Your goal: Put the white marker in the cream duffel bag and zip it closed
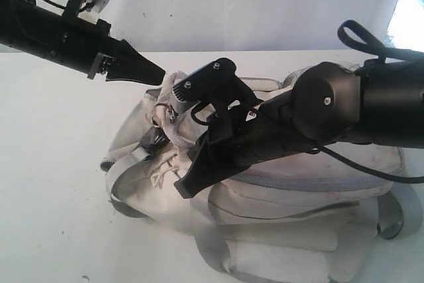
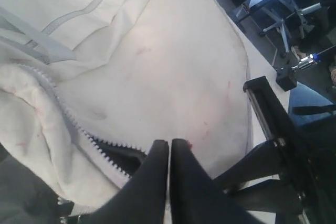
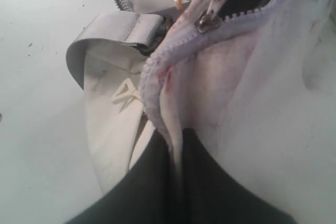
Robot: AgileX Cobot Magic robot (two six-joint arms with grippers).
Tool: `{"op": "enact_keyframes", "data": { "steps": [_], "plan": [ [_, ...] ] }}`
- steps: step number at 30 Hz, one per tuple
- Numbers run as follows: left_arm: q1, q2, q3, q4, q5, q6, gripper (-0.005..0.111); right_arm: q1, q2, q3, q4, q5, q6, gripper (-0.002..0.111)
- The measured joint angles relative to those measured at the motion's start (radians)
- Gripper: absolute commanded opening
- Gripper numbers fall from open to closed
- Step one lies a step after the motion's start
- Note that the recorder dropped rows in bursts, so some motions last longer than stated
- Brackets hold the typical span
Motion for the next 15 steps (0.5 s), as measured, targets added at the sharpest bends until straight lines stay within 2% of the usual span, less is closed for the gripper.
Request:
{"op": "enact_keyframes", "data": {
  "steps": [4, 8, 11, 15],
  "plan": [
    [0.0, 0.0, 0.0, -0.01, 0.0, -0.002, 0.0, 0.0, 0.0, 0.0, 0.0, 0.002, 0.0, 0.0],
    [0.0, -0.002, 0.0, 0.107, 0.0, 0.05, 0.01, 0.0, 0.0, 0.0, -0.002, 0.002, 0.0, 0.0],
    [0.002, -0.002, 0.0, 0.178, 0.0, 0.069, 0.021, 0.0, 0.0, 0.0, -0.002, 0.002, 0.0, 0.0],
    [0.002, -0.002, 0.0, 0.181, -0.025, 0.027, 0.047, 0.0, 0.0, 0.0, -0.002, 0.007, 0.0, 0.0]
  ]
}}
